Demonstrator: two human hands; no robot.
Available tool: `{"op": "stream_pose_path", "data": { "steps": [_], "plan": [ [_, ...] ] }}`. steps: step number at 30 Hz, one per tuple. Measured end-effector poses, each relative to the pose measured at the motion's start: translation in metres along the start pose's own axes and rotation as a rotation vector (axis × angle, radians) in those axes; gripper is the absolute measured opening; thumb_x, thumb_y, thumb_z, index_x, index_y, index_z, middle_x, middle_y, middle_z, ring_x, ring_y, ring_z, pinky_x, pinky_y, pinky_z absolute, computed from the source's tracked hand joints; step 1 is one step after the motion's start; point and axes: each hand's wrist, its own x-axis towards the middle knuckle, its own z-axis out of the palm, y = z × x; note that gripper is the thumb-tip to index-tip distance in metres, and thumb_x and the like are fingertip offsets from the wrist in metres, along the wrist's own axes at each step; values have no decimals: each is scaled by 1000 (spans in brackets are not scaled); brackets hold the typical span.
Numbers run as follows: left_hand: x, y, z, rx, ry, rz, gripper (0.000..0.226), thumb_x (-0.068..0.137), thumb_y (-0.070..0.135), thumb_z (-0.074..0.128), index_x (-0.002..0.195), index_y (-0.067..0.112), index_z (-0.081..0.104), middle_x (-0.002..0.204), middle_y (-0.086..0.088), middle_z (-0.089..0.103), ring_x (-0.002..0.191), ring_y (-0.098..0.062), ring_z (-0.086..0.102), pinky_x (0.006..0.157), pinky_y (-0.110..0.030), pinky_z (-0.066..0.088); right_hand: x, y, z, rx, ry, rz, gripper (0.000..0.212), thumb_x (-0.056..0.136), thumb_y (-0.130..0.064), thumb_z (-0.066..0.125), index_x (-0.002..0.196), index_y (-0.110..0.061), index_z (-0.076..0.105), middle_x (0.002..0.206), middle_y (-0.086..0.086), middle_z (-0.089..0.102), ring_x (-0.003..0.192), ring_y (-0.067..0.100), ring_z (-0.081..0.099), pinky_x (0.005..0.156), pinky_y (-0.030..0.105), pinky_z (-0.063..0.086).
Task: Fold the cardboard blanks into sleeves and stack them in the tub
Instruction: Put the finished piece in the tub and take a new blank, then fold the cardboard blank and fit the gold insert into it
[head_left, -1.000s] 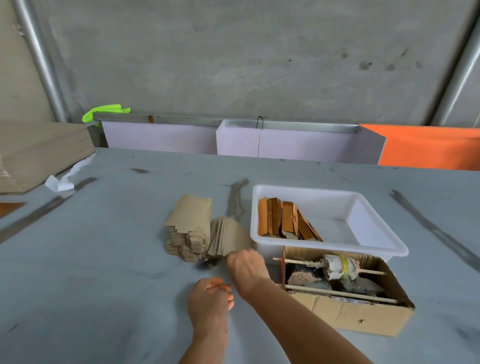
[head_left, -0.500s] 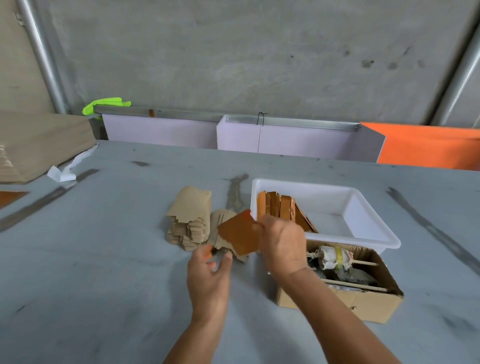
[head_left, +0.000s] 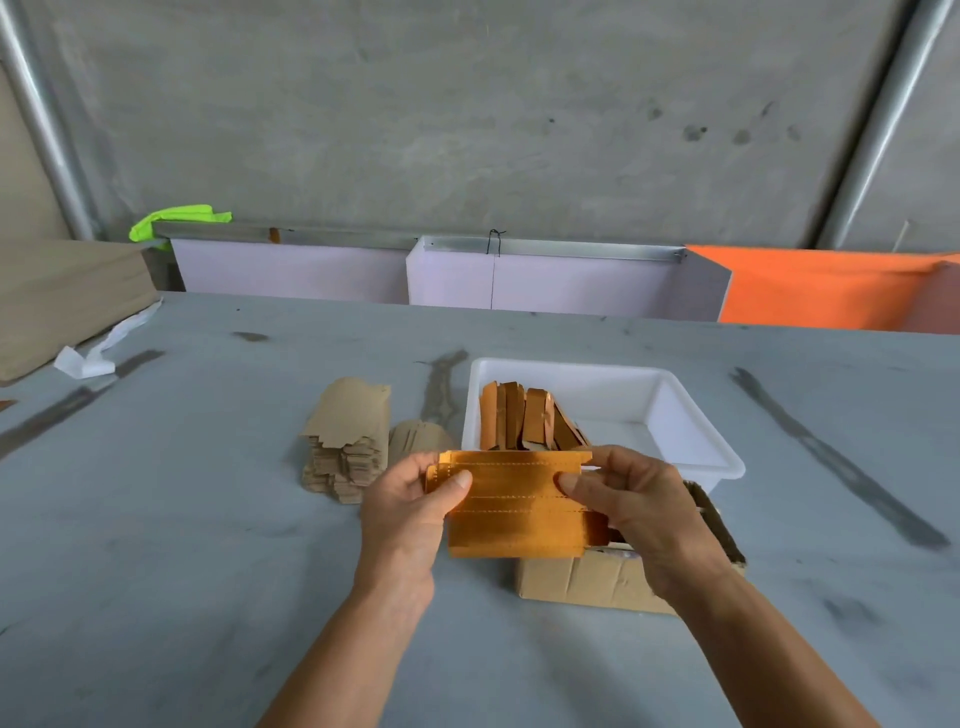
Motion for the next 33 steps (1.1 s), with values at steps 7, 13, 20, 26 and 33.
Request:
{"op": "stream_pose_path", "data": {
  "steps": [7,13,20,26,33],
  "plan": [
    [-15,-10,16,289,-148,262,30,75,-7,69,68,22,65,66,8,68,65,-5,61,63,-11,47,-11,14,-31,-176,73,-237,22,77,0,73,67,-19,69,67,-1,68,65,13,62,57,23,48],
    [-38,-30,12,725,-331,850,20,70,-10,72,71,10,66,76,6,65,74,-11,60,68,-21,47,-41,40,-55,-677,181,-741,26,66,7,80,68,-16,68,71,-14,64,71,8,61,67,18,47],
    [-67,-55,10,1060,-576,1095,28,56,-5,83,57,9,59,68,-2,59,63,-21,57,54,-26,46,-74,83,-76,-1131,25,-787,24,61,-4,85,63,-16,65,67,-9,63,68,19,60,66,21,36],
    [-81,-65,5,1164,-705,874,25,51,10,91,54,11,66,59,1,57,58,-17,59,49,-21,45,-90,100,-75,-1158,-103,-636,21,57,-9,87,61,-18,68,66,-9,65,68,21,62,57,32,52],
    [-92,-86,7,1033,-490,460,10,83,22,70,81,13,74,90,5,59,94,-10,51,81,-15,35,-93,114,-76,-951,44,-300,11,82,-23,71,80,-12,74,92,-1,62,95,18,49,78,25,43]
  ]
}}
